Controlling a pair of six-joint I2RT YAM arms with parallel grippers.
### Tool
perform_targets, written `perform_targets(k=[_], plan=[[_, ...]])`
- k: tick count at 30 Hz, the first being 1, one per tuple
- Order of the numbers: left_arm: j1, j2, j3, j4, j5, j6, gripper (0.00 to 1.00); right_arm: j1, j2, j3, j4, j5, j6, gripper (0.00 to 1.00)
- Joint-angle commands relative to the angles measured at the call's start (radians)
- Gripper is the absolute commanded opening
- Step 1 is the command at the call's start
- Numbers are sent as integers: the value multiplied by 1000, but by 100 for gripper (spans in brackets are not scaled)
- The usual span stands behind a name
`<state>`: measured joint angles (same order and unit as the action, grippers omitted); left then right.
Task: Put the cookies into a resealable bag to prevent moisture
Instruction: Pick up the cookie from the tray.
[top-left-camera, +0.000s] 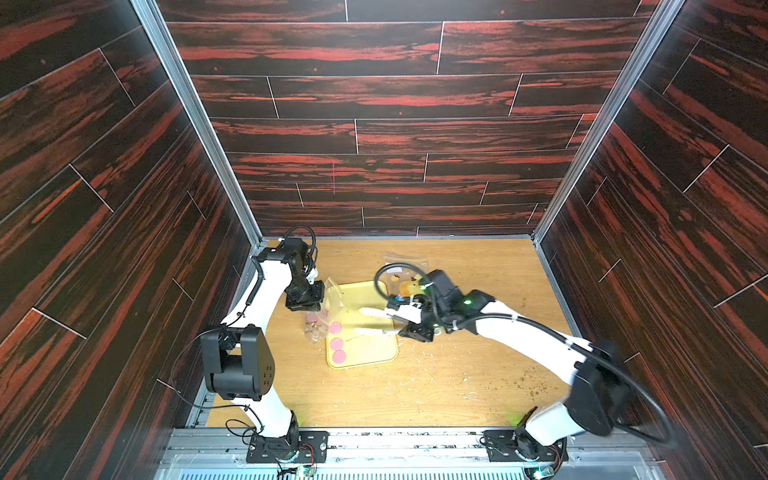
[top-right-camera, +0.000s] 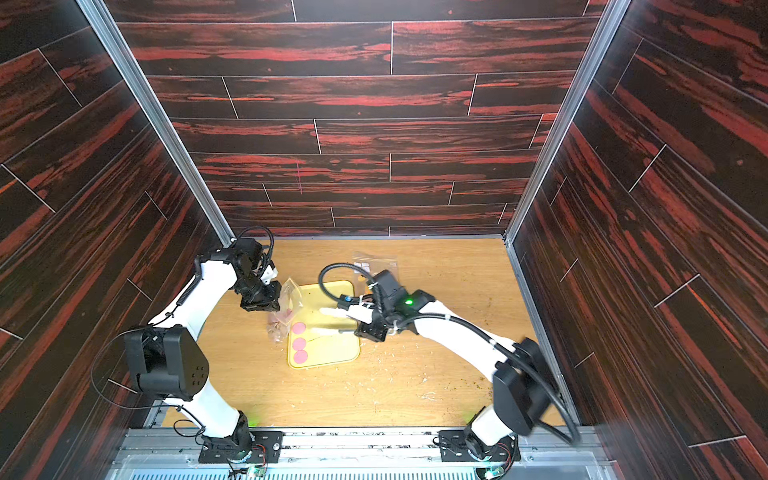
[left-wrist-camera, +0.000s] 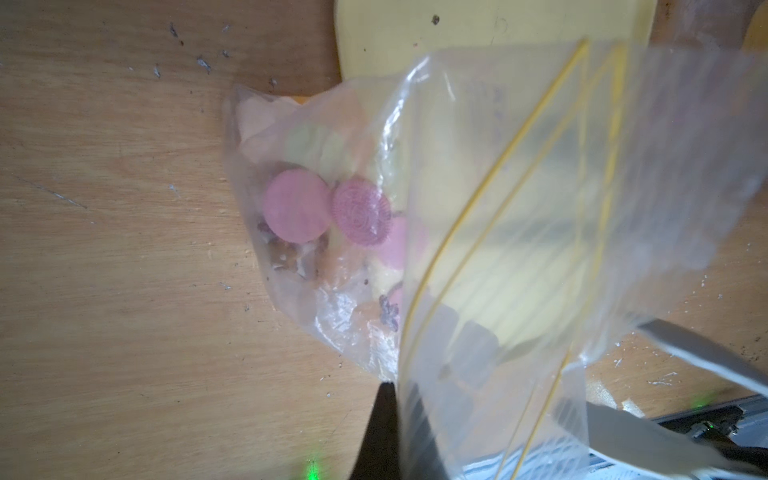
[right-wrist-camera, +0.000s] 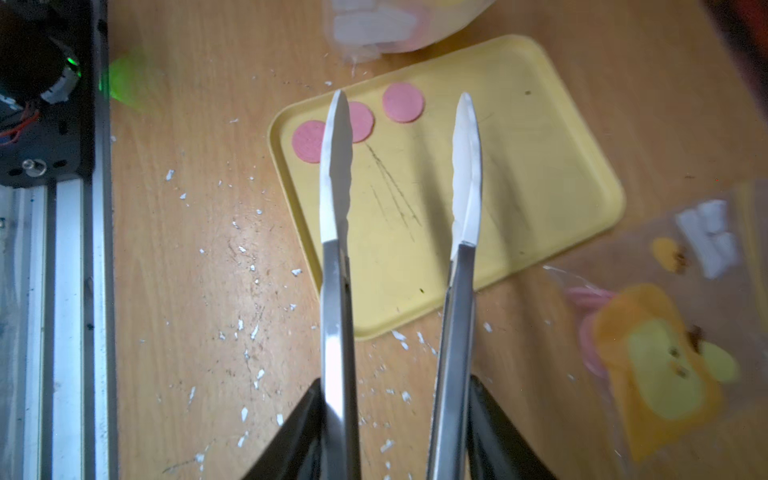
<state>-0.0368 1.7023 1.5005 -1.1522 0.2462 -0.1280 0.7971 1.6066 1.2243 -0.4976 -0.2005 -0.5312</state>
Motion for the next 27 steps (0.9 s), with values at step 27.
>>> perform_targets(k=[27], plan=[[6,42,25,-15,38,18,0,73,537,456,-78,9,-93,50]])
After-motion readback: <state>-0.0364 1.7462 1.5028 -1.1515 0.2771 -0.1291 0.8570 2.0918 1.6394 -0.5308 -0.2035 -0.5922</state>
